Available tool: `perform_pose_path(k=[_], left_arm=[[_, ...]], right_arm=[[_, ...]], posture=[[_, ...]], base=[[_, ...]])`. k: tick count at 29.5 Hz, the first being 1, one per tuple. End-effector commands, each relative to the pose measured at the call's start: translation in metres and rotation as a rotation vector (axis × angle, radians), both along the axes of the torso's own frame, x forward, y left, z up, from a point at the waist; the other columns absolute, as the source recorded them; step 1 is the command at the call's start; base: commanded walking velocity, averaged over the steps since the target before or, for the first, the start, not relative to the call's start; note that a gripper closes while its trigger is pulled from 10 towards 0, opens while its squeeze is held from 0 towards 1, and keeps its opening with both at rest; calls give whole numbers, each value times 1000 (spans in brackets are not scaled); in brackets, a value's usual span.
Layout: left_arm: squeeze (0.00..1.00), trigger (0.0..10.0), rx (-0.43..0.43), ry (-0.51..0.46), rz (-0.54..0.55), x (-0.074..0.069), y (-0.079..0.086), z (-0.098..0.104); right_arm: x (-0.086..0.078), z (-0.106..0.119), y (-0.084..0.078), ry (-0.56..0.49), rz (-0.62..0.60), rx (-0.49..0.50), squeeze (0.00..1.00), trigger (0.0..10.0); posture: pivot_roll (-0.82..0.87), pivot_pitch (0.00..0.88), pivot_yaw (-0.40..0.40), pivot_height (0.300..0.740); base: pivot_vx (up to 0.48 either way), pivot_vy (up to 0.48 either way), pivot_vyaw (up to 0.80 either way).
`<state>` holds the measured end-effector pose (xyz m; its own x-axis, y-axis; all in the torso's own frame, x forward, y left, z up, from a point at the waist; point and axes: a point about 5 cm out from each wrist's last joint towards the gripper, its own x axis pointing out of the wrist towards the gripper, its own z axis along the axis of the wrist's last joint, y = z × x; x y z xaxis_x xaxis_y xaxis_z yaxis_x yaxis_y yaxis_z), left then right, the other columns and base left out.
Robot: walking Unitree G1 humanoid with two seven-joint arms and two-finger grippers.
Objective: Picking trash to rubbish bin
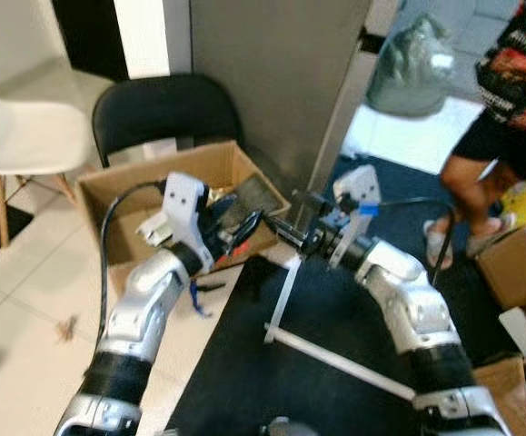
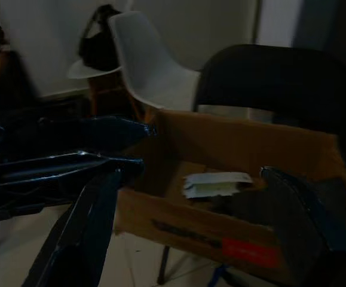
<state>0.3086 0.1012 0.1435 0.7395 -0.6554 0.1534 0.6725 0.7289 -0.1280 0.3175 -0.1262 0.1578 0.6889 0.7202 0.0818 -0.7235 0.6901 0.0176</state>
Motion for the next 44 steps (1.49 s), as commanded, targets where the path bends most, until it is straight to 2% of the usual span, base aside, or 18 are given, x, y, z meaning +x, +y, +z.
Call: perform_pose_path(k=[1, 9, 15, 26, 44], left_arm=[[0, 10000, 12, 4, -18, -2, -4, -4], [0, 10000, 11, -6, -24, -1, -4, -1], [0, 10000, 13, -4, -34, -4, -4, -2], [0, 10000, 30, -3, -31, -4, 1, -2], [0, 10000, 31, -3, -34, -4, 1, 0]], right_arm=[[-2, -3, -2, -2, 7, -20, 0, 10000], [1, -4, -4, -22, -38, -53, 0, 10000], [-3, -6, 0, -12, -16, -37, 0, 10000], [0, -4, 5, -32, -30, -30, 0, 10000], [1, -3, 6, -33, -29, -30, 0, 10000]], posture=[[-60, 0, -51, 740], [-65, 0, -32, 740], [-71, 0, -11, 740], [-71, 0, 7, 740], [-54, 0, -10, 740]], base=[[-300, 0, 0], [-299, 0, 0], [-298, 0, 0], [-298, 0, 0], [-297, 0, 0]])
